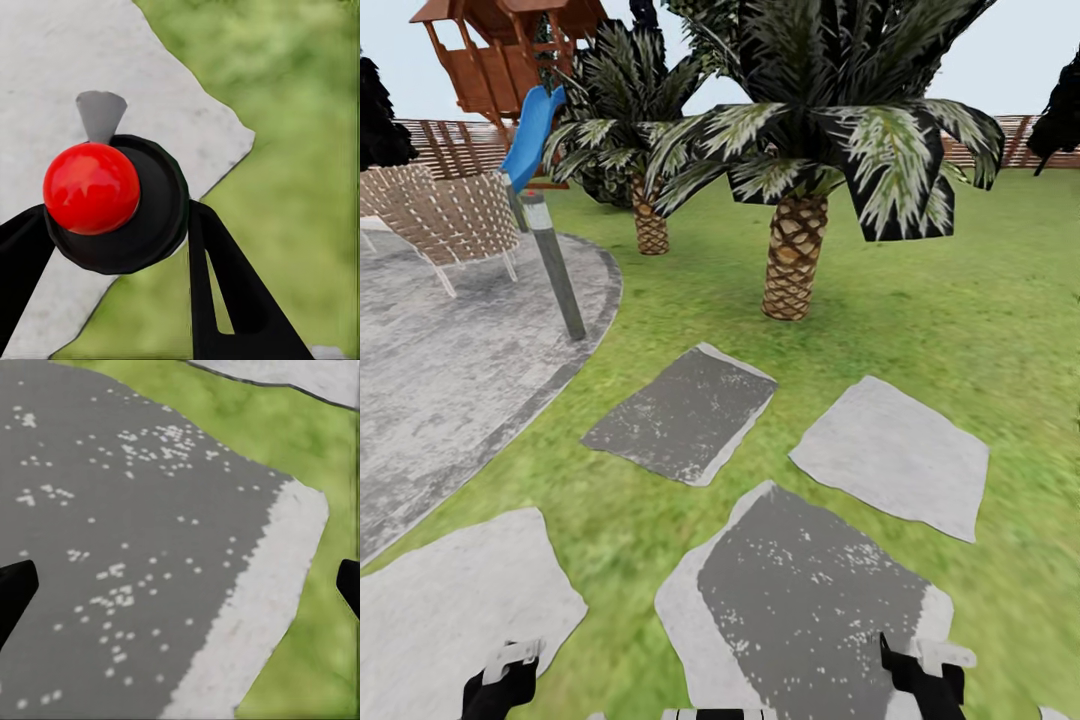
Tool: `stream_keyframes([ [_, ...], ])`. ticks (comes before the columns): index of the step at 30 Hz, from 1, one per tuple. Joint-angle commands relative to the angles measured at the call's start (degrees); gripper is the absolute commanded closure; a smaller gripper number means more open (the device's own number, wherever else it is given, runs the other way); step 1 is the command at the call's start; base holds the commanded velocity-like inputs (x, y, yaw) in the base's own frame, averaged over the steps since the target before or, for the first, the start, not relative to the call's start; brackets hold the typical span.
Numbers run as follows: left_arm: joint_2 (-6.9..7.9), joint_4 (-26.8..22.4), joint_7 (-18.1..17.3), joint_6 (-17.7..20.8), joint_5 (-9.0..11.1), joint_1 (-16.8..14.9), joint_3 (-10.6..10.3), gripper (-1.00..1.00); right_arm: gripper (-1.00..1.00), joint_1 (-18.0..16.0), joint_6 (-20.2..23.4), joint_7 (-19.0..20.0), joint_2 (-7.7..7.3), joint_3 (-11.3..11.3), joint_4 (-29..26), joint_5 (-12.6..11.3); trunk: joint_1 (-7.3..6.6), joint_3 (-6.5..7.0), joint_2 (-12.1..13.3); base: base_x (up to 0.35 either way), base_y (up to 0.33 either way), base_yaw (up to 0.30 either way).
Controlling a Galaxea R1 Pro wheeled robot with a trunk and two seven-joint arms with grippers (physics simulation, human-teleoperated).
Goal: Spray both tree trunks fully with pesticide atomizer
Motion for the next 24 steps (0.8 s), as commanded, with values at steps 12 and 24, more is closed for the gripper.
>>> stream_keyframes([
  [12,-0.17,0.7,-0.4,-0.1,0.2,0.0,0.3,1.00,-1.00,0.0,-0.1,0.1,0.42,-1.3,0.2,0.3,-2.65,3.19,4.8,0.000,0.000,-0.091],
  [24,-0.23,0.7,-0.4,-0.1,0.2,0.0,0.3,1.00,-1.00,0.0,-0.1,0.2,0.51,-1.3,0.1,0.3,-5.29,6.19,9.6,0.000,0.000,-0.170],
])
